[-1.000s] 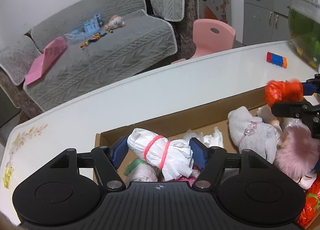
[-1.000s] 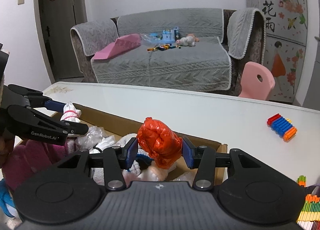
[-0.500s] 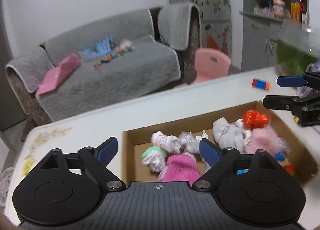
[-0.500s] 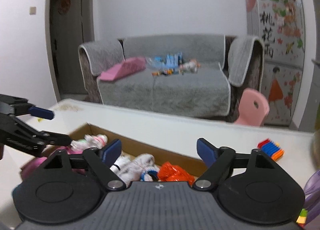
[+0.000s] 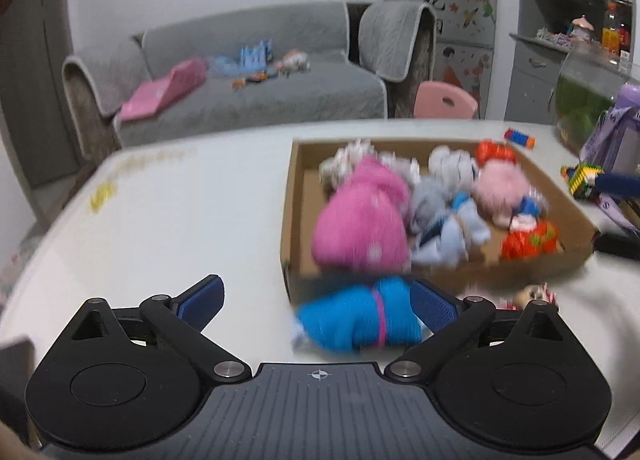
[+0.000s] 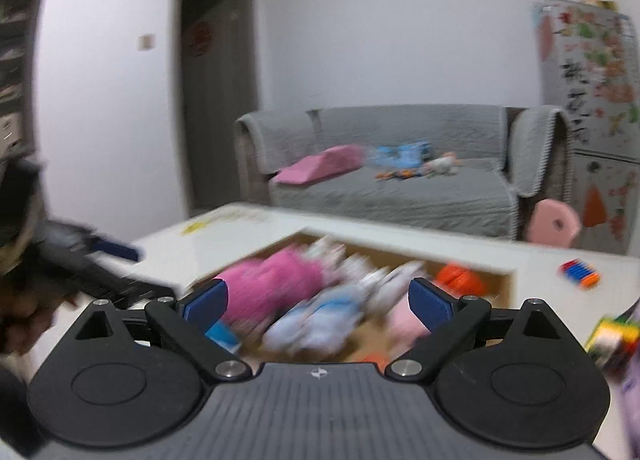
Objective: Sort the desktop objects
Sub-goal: 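Grasp the blue knit sock with left gripper while right grasps the white wrapped sock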
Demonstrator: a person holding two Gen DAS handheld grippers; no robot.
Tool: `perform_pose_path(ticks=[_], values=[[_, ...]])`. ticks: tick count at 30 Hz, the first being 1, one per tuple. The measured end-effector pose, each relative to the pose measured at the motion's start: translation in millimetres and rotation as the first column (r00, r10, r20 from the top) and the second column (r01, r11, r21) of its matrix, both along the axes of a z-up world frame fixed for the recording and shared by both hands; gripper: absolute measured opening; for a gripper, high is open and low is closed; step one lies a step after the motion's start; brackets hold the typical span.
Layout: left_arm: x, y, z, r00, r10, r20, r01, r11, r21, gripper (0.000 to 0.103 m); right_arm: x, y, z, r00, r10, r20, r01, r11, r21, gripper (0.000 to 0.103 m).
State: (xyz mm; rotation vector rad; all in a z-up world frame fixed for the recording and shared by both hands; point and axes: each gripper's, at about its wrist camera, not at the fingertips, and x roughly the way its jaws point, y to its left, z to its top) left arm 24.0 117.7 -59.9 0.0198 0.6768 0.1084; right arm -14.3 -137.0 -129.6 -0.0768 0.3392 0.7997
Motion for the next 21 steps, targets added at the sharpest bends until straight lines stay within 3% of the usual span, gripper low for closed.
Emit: perform_pose_path(ticks=[7, 19, 21], values=[[-1, -3, -23, 1.0, 0.007, -0.019, -0.008, 1.0, -0.028, 0.101, -24, 38, -32, 0.989, 0.143, 0.05, -0.138, 0.986, -0.096, 0.096], [29, -6, -42, 0.999, 0.007, -0.053, -0.011, 0.997, -0.077, 0.102, -4, 85, -37, 0.972, 0.228, 0.063, -0.217, 0.965, -0.145, 0.096], [29, -4, -44, 0.999, 0.011, -0.046, -0.015, 0.996, -0.09, 0.101, -1, 91, -39, 0.97, 0.233, 0.063, -0.222, 0.963, -0.153, 0.092]])
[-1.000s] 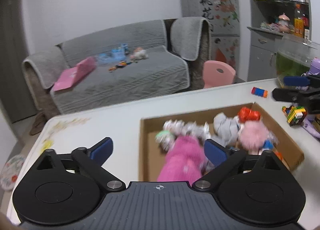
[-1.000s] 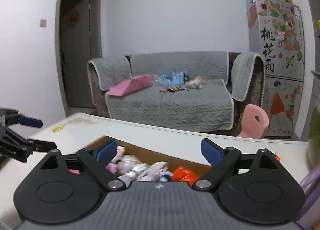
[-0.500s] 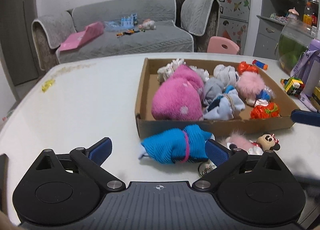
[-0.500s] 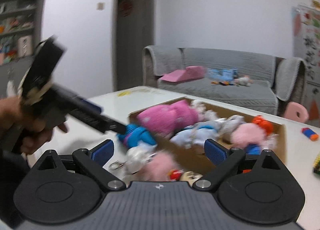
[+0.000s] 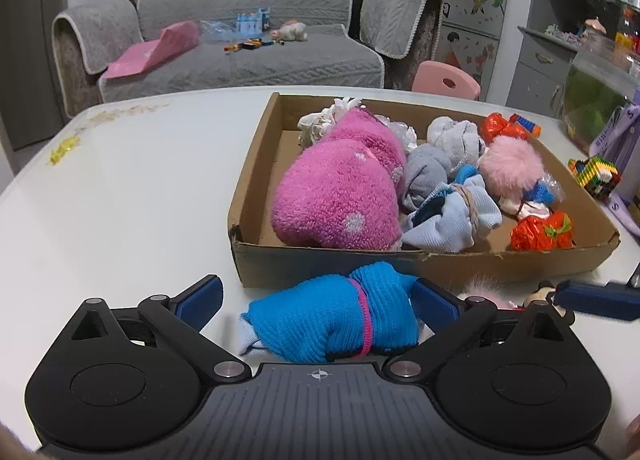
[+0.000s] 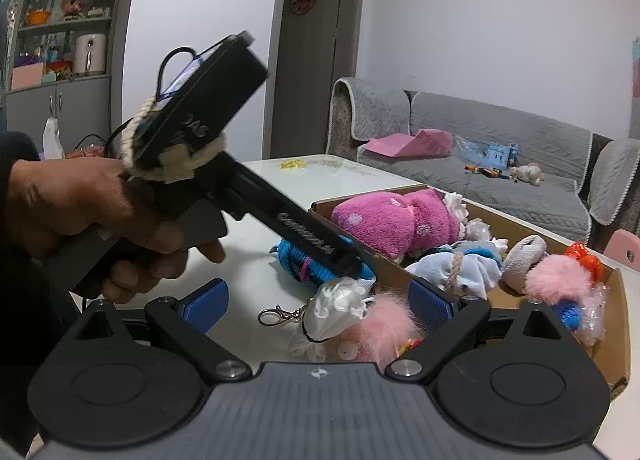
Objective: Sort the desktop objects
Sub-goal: 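Grasp the blue knit sock with left gripper while right grasps the white wrapped sock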
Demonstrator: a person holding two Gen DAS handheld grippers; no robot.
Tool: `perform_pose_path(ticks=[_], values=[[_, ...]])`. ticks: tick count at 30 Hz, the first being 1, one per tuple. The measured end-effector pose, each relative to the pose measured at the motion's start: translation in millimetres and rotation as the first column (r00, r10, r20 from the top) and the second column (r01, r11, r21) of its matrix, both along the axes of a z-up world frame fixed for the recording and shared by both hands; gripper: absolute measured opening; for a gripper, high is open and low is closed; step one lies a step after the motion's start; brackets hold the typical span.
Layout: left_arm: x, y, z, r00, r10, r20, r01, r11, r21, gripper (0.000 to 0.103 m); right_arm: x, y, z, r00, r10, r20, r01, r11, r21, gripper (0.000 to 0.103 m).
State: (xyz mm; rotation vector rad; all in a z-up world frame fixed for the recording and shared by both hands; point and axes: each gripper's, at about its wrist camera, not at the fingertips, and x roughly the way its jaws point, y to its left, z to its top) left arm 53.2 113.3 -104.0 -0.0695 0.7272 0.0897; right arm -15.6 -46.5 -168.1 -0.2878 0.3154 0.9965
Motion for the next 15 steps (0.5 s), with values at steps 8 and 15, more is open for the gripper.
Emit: perform_pose_path(ticks=[8, 15], values=[[-15, 11, 3, 1.0, 0.022, 0.008, -0.022, 1.0, 0.009, 0.086, 17, 24, -1, 0.999, 0.037, -0.016, -0.038, 0.999, -0.028, 0.079], [-40, 28, 6, 0.999, 0.051, -0.005, -0.051, 0.999, 0.005, 0.086, 24, 38, 1, 0.99, 0.127, -0.064, -0.13, 0.991, -0.042, 0.077]])
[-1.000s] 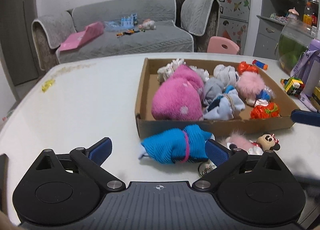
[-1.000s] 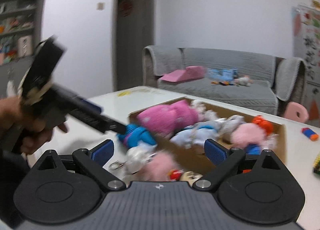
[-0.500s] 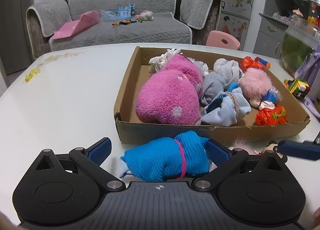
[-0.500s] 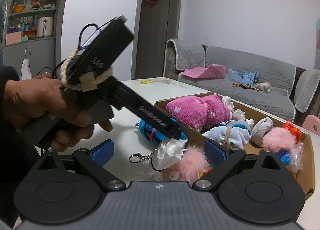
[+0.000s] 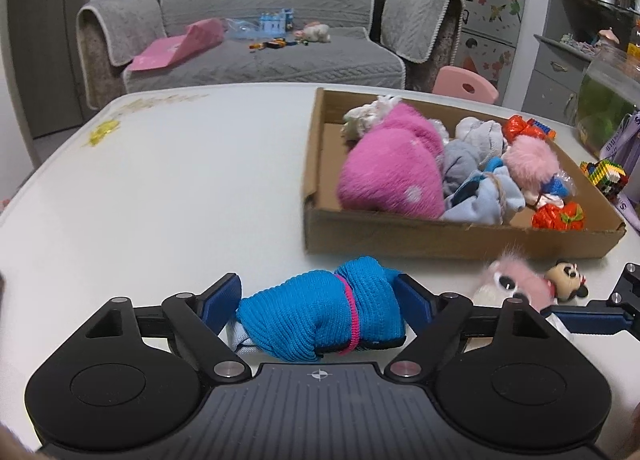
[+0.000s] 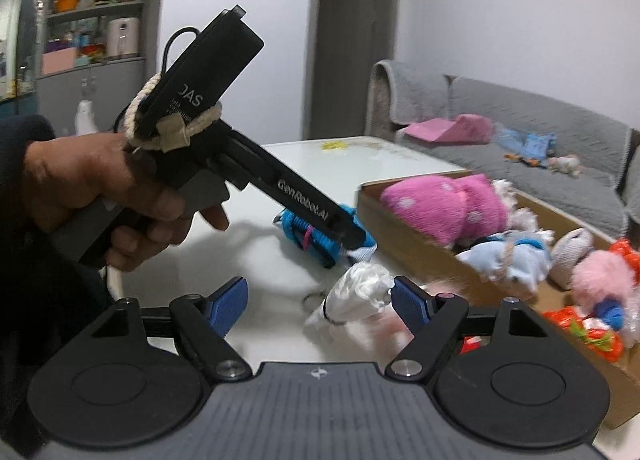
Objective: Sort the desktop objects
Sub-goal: 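Grasp the blue knit sock with left gripper while right grasps the white wrapped sock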
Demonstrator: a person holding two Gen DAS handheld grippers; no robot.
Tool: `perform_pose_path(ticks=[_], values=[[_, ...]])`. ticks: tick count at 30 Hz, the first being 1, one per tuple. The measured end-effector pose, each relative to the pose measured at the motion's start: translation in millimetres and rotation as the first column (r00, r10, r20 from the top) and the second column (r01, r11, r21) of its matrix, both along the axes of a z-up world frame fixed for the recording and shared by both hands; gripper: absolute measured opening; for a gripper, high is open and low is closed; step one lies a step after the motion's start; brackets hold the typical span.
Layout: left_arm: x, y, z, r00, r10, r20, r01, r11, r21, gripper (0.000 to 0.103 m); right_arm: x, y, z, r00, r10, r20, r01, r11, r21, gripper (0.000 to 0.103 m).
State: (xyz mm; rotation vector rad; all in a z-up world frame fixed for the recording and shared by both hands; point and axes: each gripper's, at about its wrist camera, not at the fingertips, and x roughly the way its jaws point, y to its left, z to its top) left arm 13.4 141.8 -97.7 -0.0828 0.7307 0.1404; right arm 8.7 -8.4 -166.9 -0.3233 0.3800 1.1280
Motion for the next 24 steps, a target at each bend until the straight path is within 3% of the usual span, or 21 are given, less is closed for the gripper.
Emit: perform_pose_path(ticks=[4, 14, 18, 19, 24], values=[[-17, 7, 1, 1.0, 0.011, -0.003, -0.011, 1.0, 0.003, 0.087, 0, 8, -3, 0.999, 0.045, 0.003, -0.045, 0.999, -0.023, 0.076], [-29, 20, -1, 1.0, 0.027, 0.012, -0.027, 0.999, -0.021, 0.089, 2, 18, -9, 1.0, 0.008, 0.001, -0.008, 1.0, -0.008, 0.08], [-32, 21, -5, 0.999, 0.03, 0.024, -0.029, 0.999, -0.031, 0.091, -1, 35, -14, 1.0, 0.003, -0.011, -0.003, 0.997, -0.077, 0.073], [-32, 21, -5, 0.999, 0.033, 0.024, -0.032, 0.999, -0.033, 0.092, -10, 23, -16, 1.0, -0.006, -0.019, 0.004, 0.996, -0.09, 0.072], [-32, 23, -7, 0.999, 0.037, 0.022, -0.036, 0.999, -0.042, 0.094, -2, 20, -22, 0.991, -0.067, -0.116, 0.051, 0.99, -0.135, 0.058]])
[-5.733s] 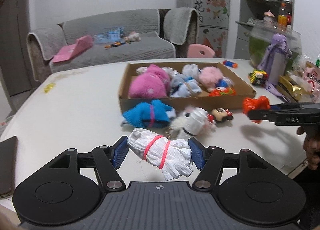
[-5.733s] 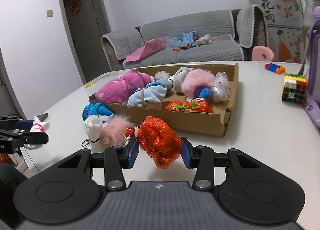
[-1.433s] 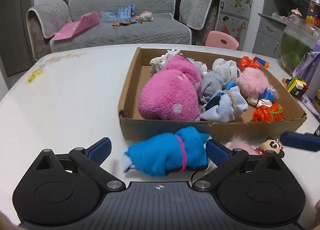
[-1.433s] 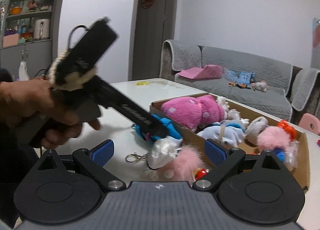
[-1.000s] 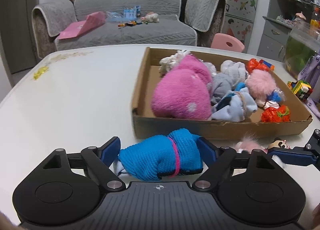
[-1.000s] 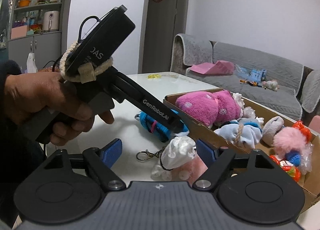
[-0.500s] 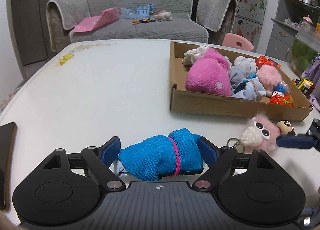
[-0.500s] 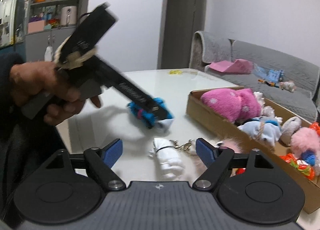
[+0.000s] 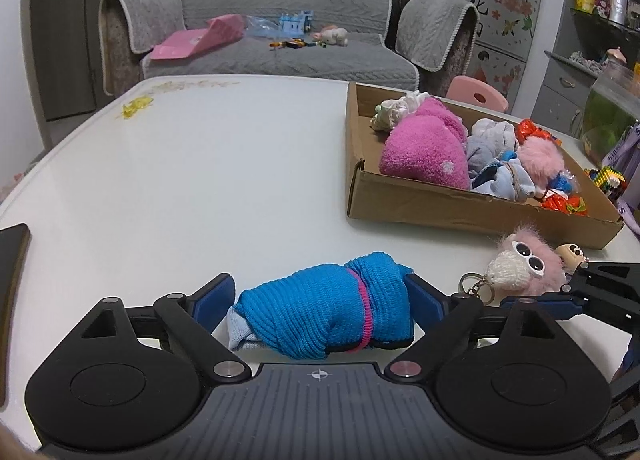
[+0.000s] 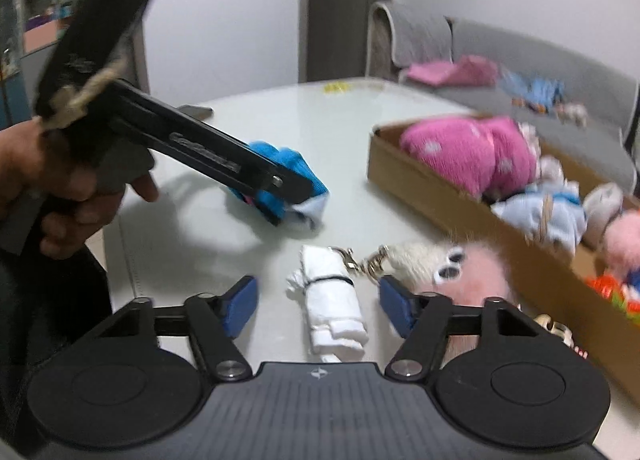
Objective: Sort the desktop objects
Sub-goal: 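Grasp the blue knit sock with left gripper while right grasps the white wrapped sock, then lift the blue sock and white sock and carry them over the box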
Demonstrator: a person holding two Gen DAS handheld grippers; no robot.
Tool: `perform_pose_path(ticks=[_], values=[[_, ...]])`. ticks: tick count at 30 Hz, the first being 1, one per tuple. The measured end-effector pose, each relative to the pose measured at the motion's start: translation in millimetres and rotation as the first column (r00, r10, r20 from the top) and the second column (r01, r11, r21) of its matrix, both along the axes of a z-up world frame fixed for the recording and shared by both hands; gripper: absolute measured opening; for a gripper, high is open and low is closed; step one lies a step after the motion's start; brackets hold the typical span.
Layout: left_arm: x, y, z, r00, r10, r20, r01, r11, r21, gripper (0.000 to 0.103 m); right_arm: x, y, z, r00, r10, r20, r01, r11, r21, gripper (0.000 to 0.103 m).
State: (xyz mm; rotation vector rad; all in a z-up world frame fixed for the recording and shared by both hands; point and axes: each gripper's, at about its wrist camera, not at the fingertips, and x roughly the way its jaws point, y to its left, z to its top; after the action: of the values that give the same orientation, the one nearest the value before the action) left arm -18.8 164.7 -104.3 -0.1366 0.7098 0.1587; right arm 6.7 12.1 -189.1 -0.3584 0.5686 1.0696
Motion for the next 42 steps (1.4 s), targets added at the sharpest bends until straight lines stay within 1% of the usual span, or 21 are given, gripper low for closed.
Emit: perform_pose_path(ticks=[2, 4, 6, 7, 9, 10, 11, 12, 13, 14, 15, 19, 25, 28, 31, 36, 42], values=[[0, 0, -1, 1.0, 0.003, 0.0, -0.003, 1.0, 0.004, 0.095, -4, -5, -2, 1.0, 0.0, -0.008, 0.0, 1.0, 0.003, 0.058], [0, 0, -2, 1.0, 0.015, -0.001, -0.015, 1.0, 0.01, 0.099, -4, -2, -3, 1.0, 0.002, -0.005, -0.002, 1.0, 0.003, 0.055], [2, 2, -5, 1.0, 0.029, -0.012, -0.029, 1.0, 0.001, 0.103, -9, -4, -3, 1.0, 0.009, -0.005, -0.009, 1.0, 0.007, 0.047], [2, 5, -7, 0.999, 0.03, -0.018, -0.031, 0.999, -0.016, 0.103, -10, -4, -3, 1.0, 0.012, -0.005, -0.012, 1.0, 0.01, 0.044], [2, 10, -7, 0.999, 0.03, -0.026, -0.032, 0.998, -0.052, 0.103, -14, -7, -3, 1.0, 0.017, -0.002, -0.017, 1.0, 0.015, 0.033], [1, 11, -8, 0.999, 0.029, -0.028, -0.031, 0.998, -0.058, 0.103, -16, -8, -3, 1.0, 0.016, -0.001, -0.016, 1.0, 0.017, 0.031], [1, 10, -8, 0.999, 0.027, -0.028, -0.028, 0.998, -0.056, 0.102, -23, -17, -4, 1.0, 0.016, -0.001, -0.016, 1.0, 0.021, 0.026], [1, 9, -7, 0.999, 0.02, -0.027, -0.021, 0.998, -0.051, 0.1, -26, -23, -5, 1.0, 0.013, -0.001, -0.013, 1.0, 0.024, 0.024], [0, 7, -6, 1.0, 0.009, -0.026, -0.011, 0.999, -0.046, 0.098, -27, -25, -5, 1.0, 0.01, -0.005, -0.01, 1.0, 0.027, 0.023], [0, 5, -5, 1.0, -0.002, -0.025, 0.001, 0.999, -0.046, 0.093, -27, -26, -5, 1.0, 0.007, -0.009, -0.007, 1.0, 0.03, 0.023], [-1, 2, -4, 1.0, -0.014, -0.024, 0.013, 0.999, -0.052, 0.091, -27, -28, -5, 1.0, 0.005, -0.012, -0.004, 0.999, 0.032, 0.022], [-1, -2, -3, 0.999, -0.03, -0.029, 0.028, 0.996, -0.089, 0.088, -25, -29, -3, 1.0, -0.001, -0.018, 0.001, 0.999, 0.039, 0.021], [-7, -10, 3, 1.0, -0.02, -0.02, 0.018, 0.995, -0.096, 0.084, -26, -40, -1, 0.999, -0.014, -0.033, 0.016, 0.998, 0.068, 0.02], [-14, -16, 8, 1.0, -0.024, -0.011, 0.023, 0.998, -0.063, 0.084, -24, -51, 4, 0.999, -0.025, -0.048, 0.029, 0.994, 0.102, 0.02], [-20, -21, 17, 1.0, -0.024, 0.0, 0.024, 1.0, -0.02, 0.084, -20, -63, 14, 0.997, -0.036, -0.067, 0.046, 0.987, 0.156, 0.02], [-23, -21, 34, 1.0, -0.003, 0.017, 0.003, 1.0, 0.03, 0.085, -10, -86, 27, 0.994, -0.078, -0.081, 0.095, 0.969, 0.228, 0.02], [-28, -16, 60, 0.998, 0.003, 0.067, -0.008, 0.998, 0.064, 0.085, 2, -114, 41, 0.986, -0.15, -0.073, 0.165, 0.943, 0.288, 0.02]])
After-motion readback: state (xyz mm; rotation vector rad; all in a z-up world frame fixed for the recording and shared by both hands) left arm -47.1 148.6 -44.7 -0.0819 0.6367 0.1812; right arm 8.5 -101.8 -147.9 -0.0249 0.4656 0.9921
